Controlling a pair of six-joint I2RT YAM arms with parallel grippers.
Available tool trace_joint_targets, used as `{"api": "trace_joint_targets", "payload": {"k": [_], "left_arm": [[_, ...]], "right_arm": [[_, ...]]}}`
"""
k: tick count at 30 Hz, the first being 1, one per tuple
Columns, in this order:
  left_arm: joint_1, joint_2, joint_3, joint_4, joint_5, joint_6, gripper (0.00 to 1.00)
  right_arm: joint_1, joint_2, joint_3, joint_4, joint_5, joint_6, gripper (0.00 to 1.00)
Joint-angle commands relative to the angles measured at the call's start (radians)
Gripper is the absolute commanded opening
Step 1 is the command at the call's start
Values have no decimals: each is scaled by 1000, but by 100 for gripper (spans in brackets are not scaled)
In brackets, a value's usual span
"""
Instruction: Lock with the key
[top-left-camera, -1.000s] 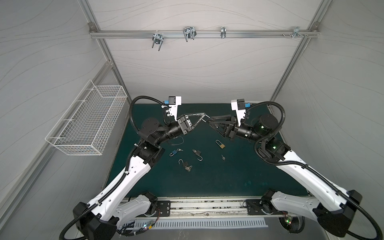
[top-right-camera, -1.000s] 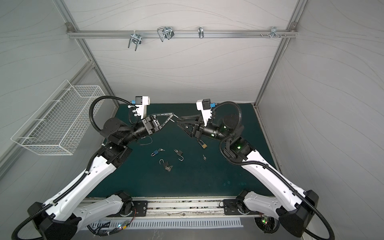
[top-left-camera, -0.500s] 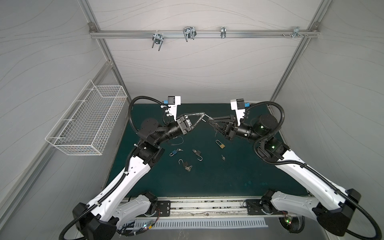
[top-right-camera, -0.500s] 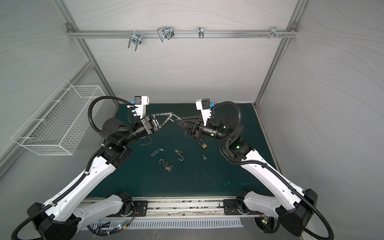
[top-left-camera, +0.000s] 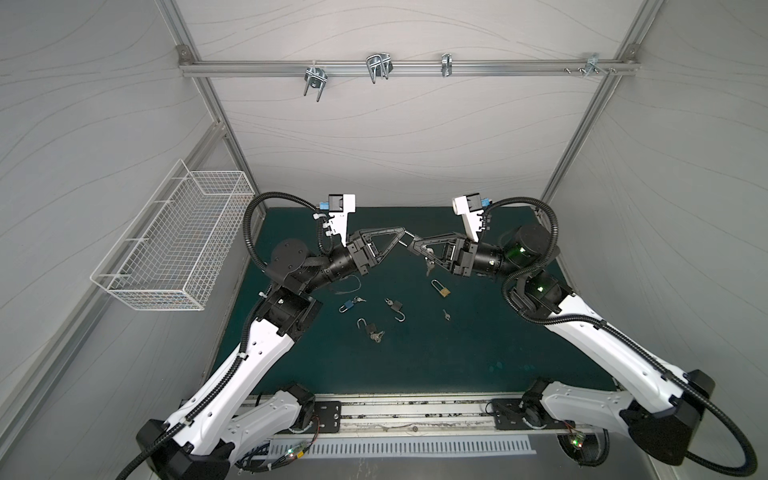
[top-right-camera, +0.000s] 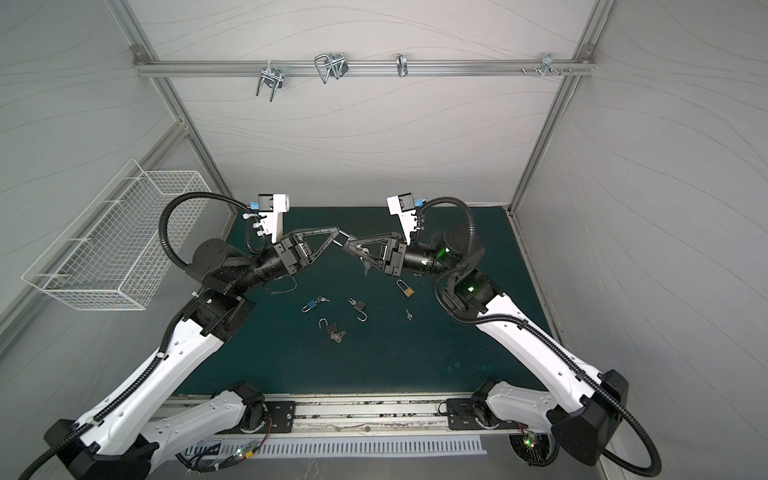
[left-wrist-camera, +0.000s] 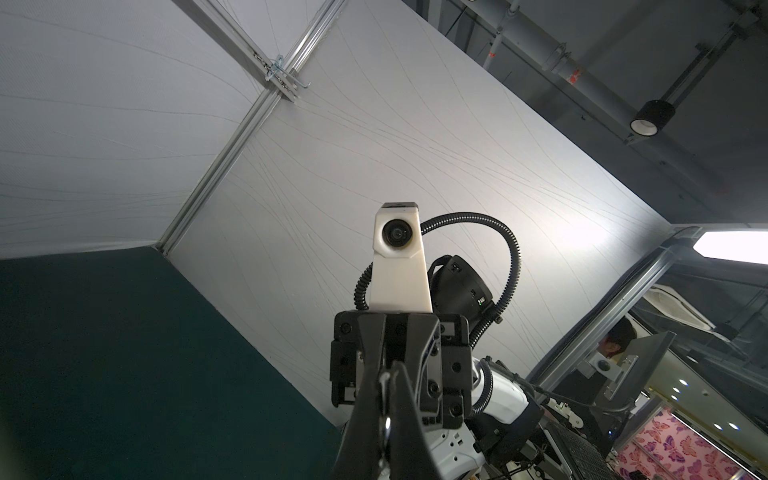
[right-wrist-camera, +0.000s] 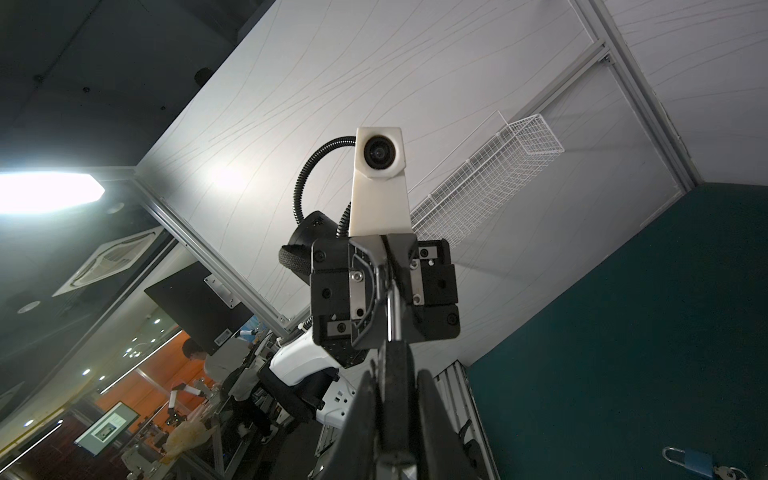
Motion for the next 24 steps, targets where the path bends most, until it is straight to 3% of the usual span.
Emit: {"api": "trace_joint_targets", "payload": {"k": [1,5,10,15,21,24], "left_arm": [[-11,-6,36,-3,52,26,0],[-49,-4,39,-10,35,30,0],[-93,-1,50,-39,10,52,0],[-129,22,42,-30,16,64,0],[-179,37,10,-4,20,91,0],[-215,52,25,-18,24,99,0]], "right_arm": [[20,-22,67,-3,32,-49,0],[48,-20,91,-67,76,-167,0],[50,-9,98,-69,98,-221,0],[52,16,108,24,60,-139,0],[3,65,129,231,-38,82,0],[25,42,168,51,-8,-83,0]]}}
